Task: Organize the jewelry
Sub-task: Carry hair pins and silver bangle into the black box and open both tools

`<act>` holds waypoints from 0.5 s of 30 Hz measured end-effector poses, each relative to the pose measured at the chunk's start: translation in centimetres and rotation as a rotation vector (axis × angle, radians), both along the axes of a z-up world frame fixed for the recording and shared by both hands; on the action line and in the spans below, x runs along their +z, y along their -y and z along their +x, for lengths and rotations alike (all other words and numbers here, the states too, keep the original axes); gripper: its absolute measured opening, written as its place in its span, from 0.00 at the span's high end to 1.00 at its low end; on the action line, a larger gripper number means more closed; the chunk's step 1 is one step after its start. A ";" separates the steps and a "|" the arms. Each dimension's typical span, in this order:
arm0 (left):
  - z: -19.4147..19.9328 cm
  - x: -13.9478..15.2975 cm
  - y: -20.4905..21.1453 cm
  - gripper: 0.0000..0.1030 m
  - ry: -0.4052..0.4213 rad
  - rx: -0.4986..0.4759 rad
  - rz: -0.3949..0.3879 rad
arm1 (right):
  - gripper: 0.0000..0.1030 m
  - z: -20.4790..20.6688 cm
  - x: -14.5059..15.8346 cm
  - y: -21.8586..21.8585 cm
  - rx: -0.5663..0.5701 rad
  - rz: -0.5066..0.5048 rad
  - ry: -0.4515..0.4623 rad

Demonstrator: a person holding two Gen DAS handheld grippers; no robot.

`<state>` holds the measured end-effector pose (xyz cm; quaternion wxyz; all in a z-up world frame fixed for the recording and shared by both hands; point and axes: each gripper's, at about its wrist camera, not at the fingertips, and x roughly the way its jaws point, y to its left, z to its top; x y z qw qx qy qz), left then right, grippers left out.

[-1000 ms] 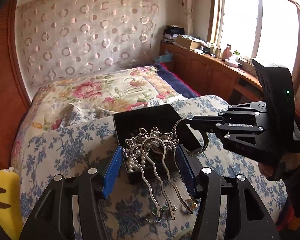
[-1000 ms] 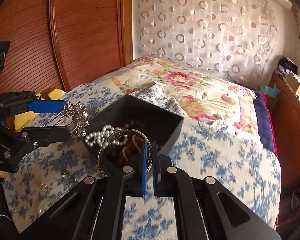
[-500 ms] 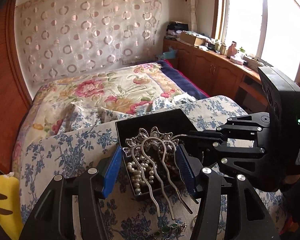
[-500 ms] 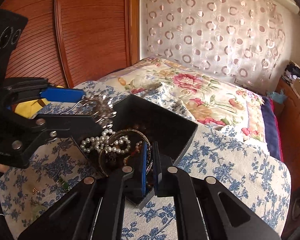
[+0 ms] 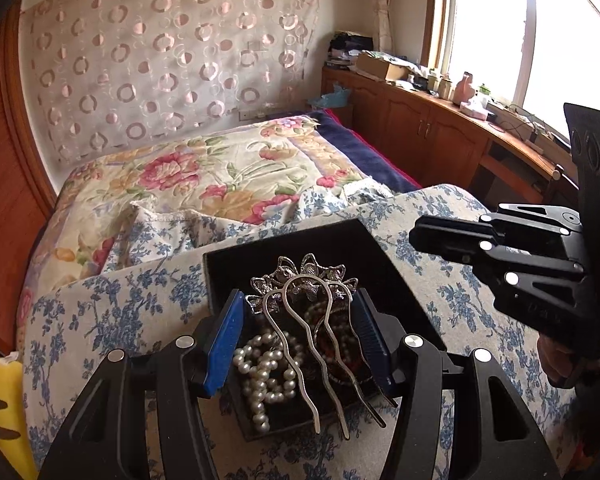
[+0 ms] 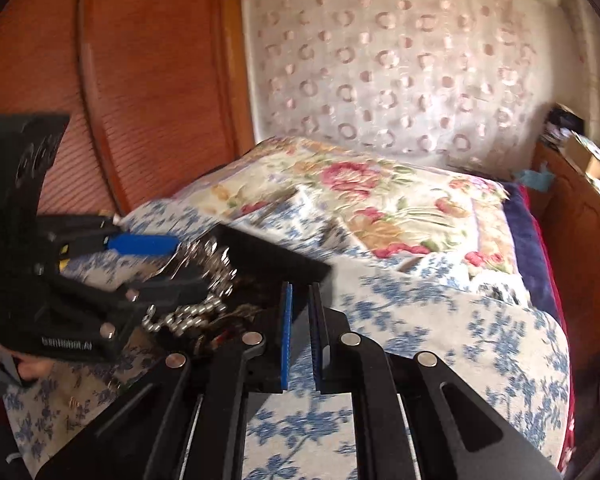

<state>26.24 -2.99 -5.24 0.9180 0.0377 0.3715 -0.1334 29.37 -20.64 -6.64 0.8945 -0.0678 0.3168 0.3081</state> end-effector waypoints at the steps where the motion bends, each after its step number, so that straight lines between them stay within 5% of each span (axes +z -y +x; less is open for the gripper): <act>1: 0.3 0.0 0.2 0.48 0.003 -0.003 0.001 | 0.89 0.2 0.1 0.4 -0.012 0.007 -0.002; 13: 1.0 -2.0 0.7 0.47 -0.040 0.006 0.013 | 0.89 0.9 -0.1 1.6 -0.049 0.015 0.002; 15: 0.8 -1.8 0.6 0.39 -0.031 0.009 0.009 | 0.89 0.9 0.0 1.5 -0.047 0.010 0.004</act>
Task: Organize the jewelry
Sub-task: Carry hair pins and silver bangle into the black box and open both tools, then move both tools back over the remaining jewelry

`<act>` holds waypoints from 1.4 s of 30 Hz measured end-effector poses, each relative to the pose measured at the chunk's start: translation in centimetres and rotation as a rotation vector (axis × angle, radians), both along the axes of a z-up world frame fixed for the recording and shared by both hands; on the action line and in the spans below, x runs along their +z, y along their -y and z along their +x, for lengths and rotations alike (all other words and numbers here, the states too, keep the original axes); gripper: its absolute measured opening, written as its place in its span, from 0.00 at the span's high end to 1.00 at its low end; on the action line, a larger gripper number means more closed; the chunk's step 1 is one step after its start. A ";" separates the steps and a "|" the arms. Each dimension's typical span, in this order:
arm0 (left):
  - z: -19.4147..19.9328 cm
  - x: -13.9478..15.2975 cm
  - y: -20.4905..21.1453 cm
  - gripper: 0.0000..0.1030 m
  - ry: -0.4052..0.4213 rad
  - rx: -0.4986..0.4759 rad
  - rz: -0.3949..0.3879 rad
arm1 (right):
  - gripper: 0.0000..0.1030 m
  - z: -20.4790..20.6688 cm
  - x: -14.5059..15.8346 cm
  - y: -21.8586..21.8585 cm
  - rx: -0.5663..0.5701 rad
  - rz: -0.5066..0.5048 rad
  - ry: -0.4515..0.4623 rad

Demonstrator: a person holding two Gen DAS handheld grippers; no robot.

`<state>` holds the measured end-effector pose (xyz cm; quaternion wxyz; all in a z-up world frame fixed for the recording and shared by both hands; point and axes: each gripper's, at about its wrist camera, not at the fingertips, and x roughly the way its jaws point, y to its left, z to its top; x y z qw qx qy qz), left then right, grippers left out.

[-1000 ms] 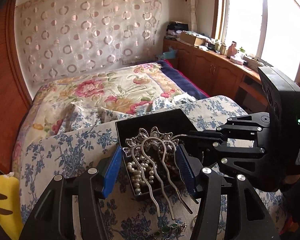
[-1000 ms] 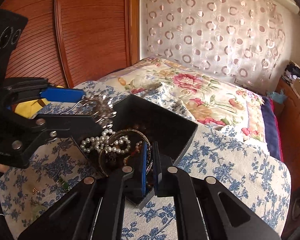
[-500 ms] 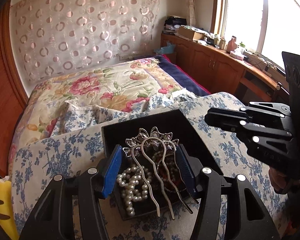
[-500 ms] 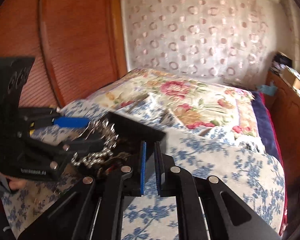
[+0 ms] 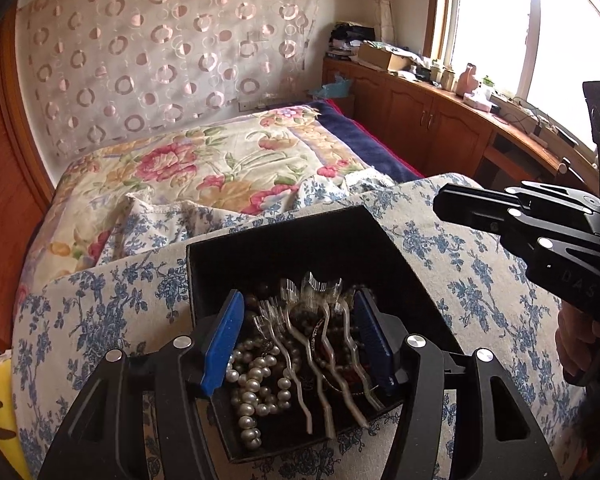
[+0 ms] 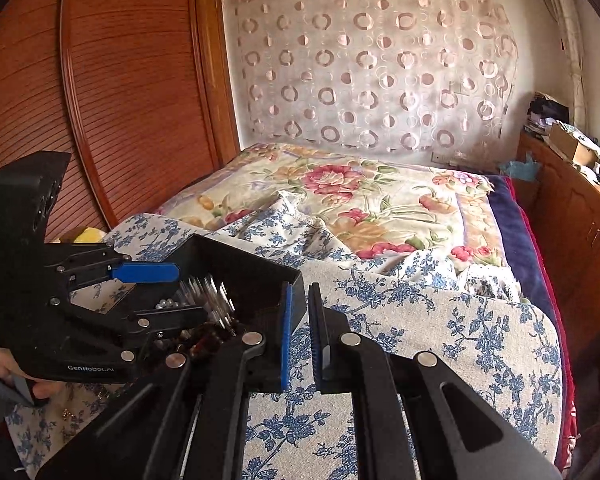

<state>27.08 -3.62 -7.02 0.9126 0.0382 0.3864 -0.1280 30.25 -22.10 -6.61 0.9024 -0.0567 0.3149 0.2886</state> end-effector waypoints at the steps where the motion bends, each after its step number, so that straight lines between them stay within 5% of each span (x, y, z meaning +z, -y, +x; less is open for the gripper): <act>1: -0.1 0.1 0.0 0.37 0.005 0.001 -0.003 | 0.89 0.0 0.0 0.0 0.000 -0.002 0.001; 18: -7.4 1.5 -4.3 0.30 0.042 0.055 -0.025 | 0.89 -4.9 1.5 -1.1 -0.003 -0.068 0.019; 29: -13.7 -1.9 -7.3 0.25 -0.010 0.116 -0.035 | 0.89 -12.4 -2.5 -3.4 0.070 -0.097 -0.078; 42: -18.5 -2.6 -8.1 0.12 -0.011 0.150 -0.009 | 0.81 -17.7 -6.0 -6.5 0.178 -0.152 -0.159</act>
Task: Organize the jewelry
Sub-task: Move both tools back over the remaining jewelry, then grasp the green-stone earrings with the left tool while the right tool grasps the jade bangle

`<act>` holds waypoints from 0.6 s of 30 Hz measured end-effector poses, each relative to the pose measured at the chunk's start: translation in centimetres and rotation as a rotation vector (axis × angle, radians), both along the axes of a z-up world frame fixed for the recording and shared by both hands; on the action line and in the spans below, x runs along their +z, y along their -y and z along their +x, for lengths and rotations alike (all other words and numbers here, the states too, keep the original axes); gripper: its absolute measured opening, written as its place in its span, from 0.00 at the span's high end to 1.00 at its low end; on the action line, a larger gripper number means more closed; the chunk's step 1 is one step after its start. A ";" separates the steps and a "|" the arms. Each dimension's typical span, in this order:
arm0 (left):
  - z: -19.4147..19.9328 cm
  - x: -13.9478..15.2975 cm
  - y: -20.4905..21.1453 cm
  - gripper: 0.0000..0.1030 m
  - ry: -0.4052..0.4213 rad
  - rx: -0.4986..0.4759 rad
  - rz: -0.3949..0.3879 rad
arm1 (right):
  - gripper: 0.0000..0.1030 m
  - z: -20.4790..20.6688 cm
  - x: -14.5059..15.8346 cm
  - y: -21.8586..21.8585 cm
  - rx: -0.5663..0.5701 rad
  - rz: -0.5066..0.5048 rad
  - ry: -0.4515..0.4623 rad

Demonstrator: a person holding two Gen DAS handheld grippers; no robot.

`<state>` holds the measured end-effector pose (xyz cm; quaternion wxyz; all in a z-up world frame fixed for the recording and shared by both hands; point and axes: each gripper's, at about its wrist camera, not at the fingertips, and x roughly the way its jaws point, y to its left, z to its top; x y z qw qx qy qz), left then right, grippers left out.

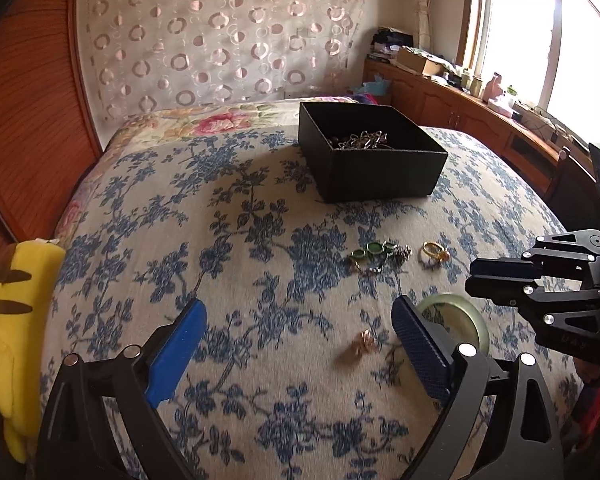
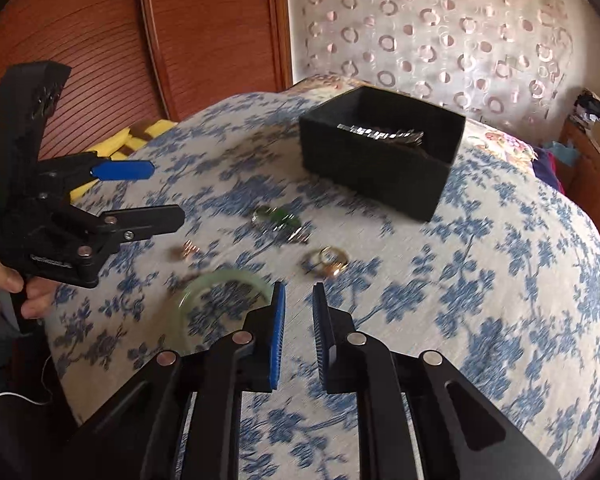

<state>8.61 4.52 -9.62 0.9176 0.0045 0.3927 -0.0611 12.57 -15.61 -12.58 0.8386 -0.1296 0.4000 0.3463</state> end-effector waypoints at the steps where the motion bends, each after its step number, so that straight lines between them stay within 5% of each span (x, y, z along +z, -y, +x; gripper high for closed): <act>1: -0.2 0.0 -0.1 0.12 -0.002 -0.001 -0.001 | 0.75 0.0 0.0 0.0 0.004 -0.002 -0.003; 9: -1.1 -0.8 -0.4 0.12 -0.033 -0.007 -0.006 | 0.71 -1.0 -1.3 -1.5 0.049 -0.063 -0.002; 11: -1.1 -1.1 -0.3 0.12 -0.039 -0.007 -0.003 | 0.90 -1.1 -1.3 -1.4 0.051 -0.072 0.012; 18: -0.2 -0.8 1.0 0.12 -0.038 -0.035 0.038 | 0.92 -0.4 -1.1 0.6 -0.008 -0.118 0.033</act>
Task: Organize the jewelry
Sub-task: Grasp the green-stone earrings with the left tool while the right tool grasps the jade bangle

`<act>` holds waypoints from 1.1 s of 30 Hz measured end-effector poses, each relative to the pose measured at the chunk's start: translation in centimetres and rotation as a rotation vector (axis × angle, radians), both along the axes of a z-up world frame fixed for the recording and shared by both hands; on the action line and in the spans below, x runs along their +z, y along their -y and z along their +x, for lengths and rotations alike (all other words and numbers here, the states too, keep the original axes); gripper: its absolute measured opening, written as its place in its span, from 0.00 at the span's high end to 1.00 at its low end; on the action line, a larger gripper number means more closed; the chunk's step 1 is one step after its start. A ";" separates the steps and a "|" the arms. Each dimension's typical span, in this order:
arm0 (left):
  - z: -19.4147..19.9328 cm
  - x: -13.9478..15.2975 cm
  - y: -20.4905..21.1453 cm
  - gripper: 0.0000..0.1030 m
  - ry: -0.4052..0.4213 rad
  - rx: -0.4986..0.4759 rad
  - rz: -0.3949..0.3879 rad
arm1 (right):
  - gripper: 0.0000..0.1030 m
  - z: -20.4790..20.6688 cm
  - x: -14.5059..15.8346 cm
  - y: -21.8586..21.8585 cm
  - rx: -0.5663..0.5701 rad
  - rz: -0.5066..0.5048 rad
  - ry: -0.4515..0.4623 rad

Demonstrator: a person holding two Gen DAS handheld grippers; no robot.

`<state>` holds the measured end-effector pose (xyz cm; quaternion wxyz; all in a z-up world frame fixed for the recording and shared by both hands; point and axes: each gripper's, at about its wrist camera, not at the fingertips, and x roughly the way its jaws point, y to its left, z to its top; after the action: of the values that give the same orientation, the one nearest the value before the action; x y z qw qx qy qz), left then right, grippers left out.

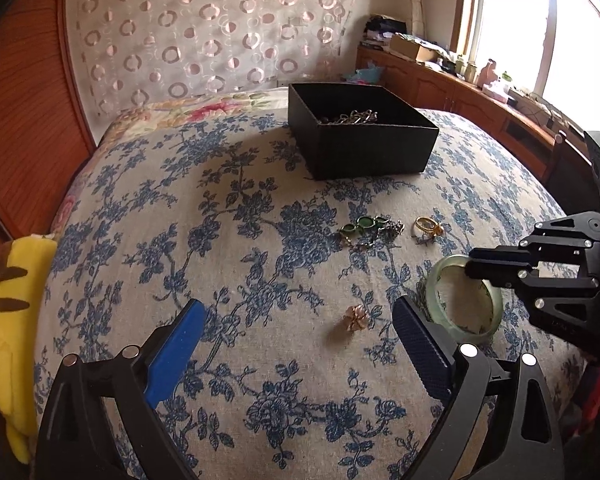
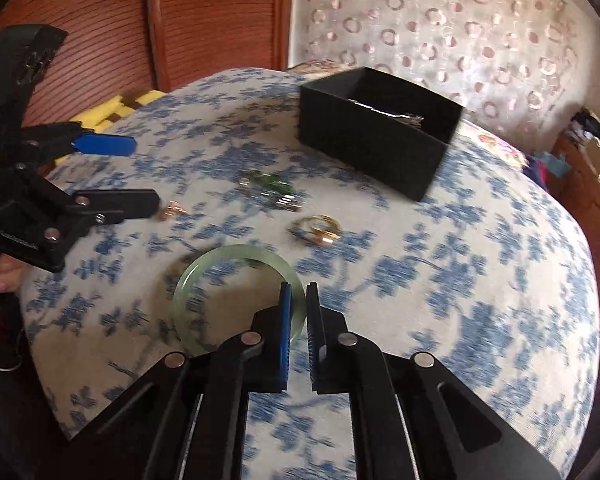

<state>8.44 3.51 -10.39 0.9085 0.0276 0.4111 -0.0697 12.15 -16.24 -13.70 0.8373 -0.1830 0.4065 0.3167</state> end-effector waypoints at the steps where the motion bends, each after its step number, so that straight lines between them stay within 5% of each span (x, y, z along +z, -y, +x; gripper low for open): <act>1: 0.1 0.1 0.3 0.12 0.003 -0.006 0.016 | 0.92 0.2 0.0 0.4 -0.015 -0.006 -0.001; 4: 0.4 0.4 1.1 0.16 0.006 -0.037 0.020 | 0.92 0.8 0.0 1.4 -0.056 -0.024 0.012; 14: 4.1 0.9 3.4 0.53 -0.053 -0.120 0.057 | 0.91 1.1 -0.2 2.8 -0.079 0.004 0.037; 29: 8.3 -0.6 5.8 0.54 -0.123 -0.208 0.162 | 0.91 1.4 -0.1 3.2 -0.082 0.038 0.011; 33: 8.6 -0.6 5.5 0.67 -0.128 -0.210 0.125 | 0.91 1.4 -0.2 3.2 -0.082 0.038 0.011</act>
<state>17.02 -1.94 -10.98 0.8647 0.1224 0.4666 -0.1402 13.56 -19.39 -13.87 0.8550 -0.1520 0.4030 0.2889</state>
